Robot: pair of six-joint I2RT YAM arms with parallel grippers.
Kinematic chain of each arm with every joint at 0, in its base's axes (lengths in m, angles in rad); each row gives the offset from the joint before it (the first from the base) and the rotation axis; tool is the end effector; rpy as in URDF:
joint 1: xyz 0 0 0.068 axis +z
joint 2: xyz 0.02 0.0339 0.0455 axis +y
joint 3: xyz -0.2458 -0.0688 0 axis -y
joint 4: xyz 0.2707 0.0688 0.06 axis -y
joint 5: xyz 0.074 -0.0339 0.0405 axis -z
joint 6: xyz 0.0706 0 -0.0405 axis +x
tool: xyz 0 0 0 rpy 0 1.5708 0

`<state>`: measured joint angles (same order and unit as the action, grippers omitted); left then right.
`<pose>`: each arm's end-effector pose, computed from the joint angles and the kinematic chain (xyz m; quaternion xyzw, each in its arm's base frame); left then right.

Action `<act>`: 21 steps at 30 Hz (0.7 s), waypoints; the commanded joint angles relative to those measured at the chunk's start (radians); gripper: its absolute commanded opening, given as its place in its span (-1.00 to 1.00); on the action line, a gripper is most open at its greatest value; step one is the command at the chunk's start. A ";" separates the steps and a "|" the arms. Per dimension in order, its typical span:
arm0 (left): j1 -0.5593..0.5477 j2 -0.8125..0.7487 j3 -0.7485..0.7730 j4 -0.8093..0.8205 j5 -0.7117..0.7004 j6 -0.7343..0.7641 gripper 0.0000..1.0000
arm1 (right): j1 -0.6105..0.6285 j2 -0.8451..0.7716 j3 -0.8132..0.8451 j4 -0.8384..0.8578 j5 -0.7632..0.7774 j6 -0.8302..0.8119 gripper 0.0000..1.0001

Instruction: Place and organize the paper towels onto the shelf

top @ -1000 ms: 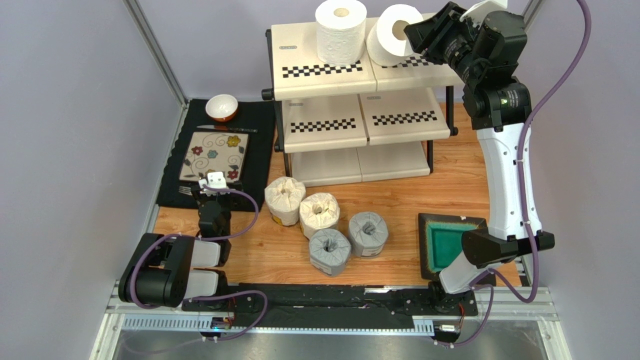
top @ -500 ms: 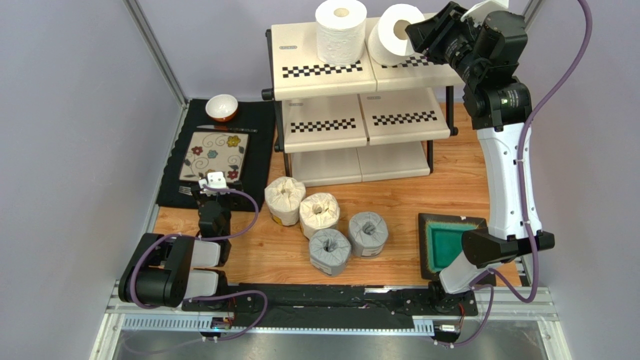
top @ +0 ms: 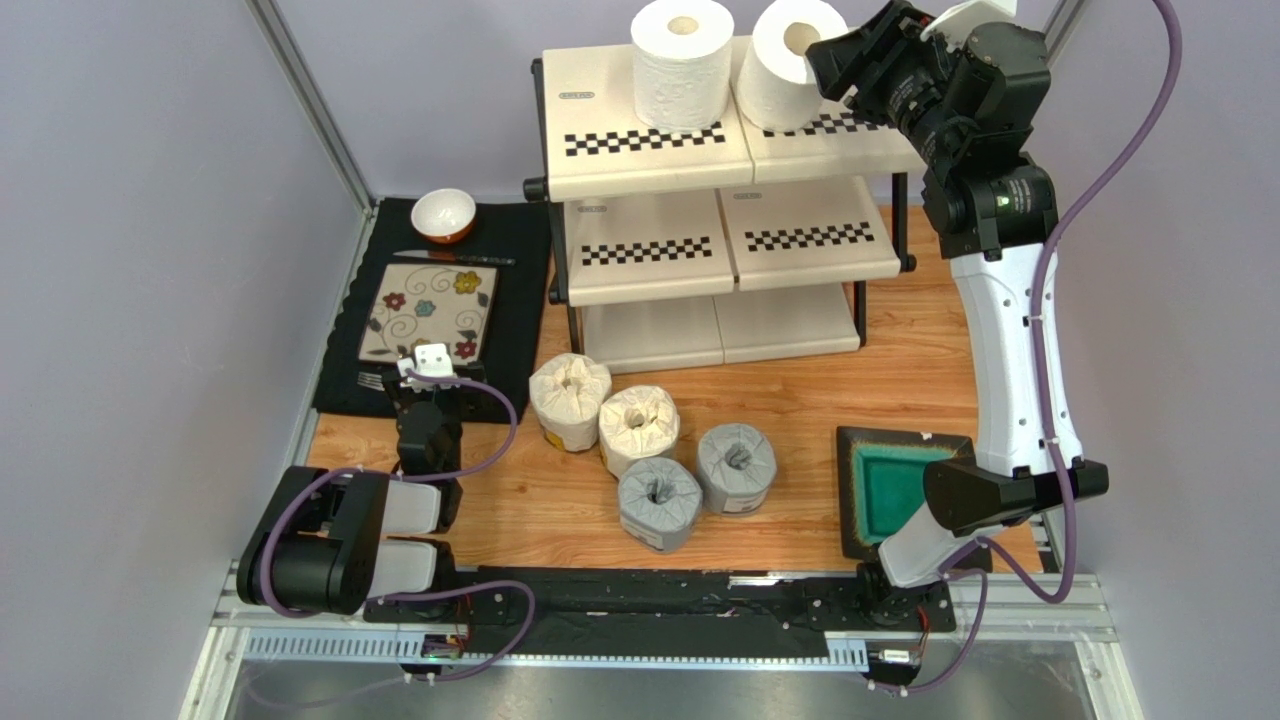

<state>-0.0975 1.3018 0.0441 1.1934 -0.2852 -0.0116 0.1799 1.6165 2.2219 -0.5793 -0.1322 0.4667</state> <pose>0.2374 -0.0033 0.1023 -0.0661 0.7256 0.0666 0.6817 0.3561 0.0742 0.5662 0.0527 0.6959 0.2708 0.6630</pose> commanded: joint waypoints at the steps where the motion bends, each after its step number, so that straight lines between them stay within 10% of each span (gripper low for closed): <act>1: 0.007 -0.001 -0.239 0.035 0.018 0.010 0.98 | -0.003 -0.010 -0.001 0.061 0.011 -0.003 0.18; 21: 0.007 0.001 -0.237 0.034 0.018 0.010 0.98 | 0.015 -0.168 -0.085 0.141 0.000 0.001 0.20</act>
<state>-0.0975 1.3018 0.0441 1.1934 -0.2848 -0.0116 0.1810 1.5688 2.1246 -0.5274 -0.1295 0.4671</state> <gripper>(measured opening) 0.992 0.595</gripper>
